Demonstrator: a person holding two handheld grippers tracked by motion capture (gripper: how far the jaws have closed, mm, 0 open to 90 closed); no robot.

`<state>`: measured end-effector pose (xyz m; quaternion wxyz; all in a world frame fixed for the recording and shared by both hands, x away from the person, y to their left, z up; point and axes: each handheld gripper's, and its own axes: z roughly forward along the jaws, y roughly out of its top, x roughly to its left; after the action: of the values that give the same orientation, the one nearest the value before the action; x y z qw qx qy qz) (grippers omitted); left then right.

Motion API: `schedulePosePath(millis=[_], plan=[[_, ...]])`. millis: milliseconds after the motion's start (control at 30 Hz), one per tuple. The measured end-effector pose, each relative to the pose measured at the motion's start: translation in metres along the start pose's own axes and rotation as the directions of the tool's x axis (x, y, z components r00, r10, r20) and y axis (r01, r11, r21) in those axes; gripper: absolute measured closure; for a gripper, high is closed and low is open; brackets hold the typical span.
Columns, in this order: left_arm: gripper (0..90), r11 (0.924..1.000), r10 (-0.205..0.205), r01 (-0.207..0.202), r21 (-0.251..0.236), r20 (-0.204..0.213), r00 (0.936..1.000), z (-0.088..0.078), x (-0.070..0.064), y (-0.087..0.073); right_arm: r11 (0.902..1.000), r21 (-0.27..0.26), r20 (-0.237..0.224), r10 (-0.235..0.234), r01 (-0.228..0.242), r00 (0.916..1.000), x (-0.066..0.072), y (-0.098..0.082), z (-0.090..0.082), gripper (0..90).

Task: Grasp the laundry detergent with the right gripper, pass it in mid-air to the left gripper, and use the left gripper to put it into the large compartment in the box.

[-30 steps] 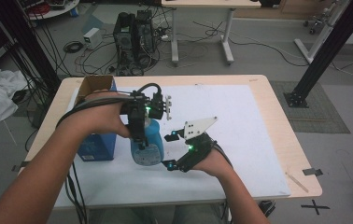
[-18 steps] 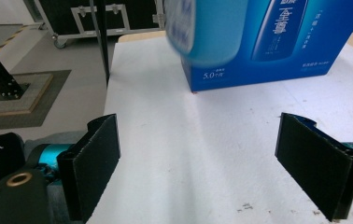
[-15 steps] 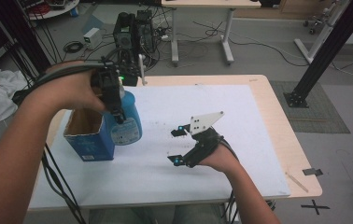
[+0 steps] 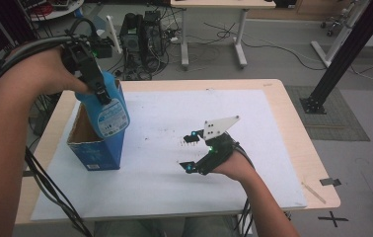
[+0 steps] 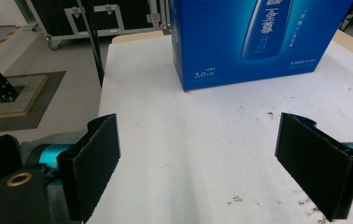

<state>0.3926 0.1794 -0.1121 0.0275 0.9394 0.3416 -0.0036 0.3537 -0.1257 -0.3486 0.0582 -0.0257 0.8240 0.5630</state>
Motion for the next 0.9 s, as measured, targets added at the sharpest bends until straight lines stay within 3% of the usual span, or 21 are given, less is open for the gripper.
schedulePosePath(millis=[133,233,633,733,867,900], plan=[[39.0,0.9962,-0.087,0.087,-0.004,-0.004,0.9962,-0.005,0.012,-0.007,1.0,0.001,0.003,-0.008,0.008,1.0,-0.002,0.0,-0.001,13.2],[39.0,0.9867,-0.162,0.162,-0.011,-0.019,0.9866,-0.006,0.02,-0.011,1.0,-0.001,-0.003,-0.004,0.004,1.0,-0.003,0.002,-0.003,13.1],[39.0,0.9592,-0.283,0.283,-0.01,-0.027,0.9588,-0.001,0.051,-0.022,0.9933,-0.013,0.006,-0.114,0.114,0.9934,-0.017,0.013,-0.011,11.9],[39.0,0.9574,-0.289,0.289,0.003,-0.037,0.9568,0.003,0.055,-0.022,0.9923,-0.011,0.005,-0.124,0.124,0.9923,-0.018,0.014,-0.012,11.9],[39.0,0.9497,-0.312,0.313,0.009,-0.042,0.9491,0.012,0.06,-0.021,0.9912,-0.011,0.01,-0.132,0.132,0.9912,-0.02,0.013,-0.013,11.9],[39.0,0.9468,-0.321,0.321,0.012,-0.038,0.9464,0.015,0.061,-0.021,0.9638,0.169,0.058,0.2,-0.207,0.9782,0.003,0.014,-0.025,11.9]])
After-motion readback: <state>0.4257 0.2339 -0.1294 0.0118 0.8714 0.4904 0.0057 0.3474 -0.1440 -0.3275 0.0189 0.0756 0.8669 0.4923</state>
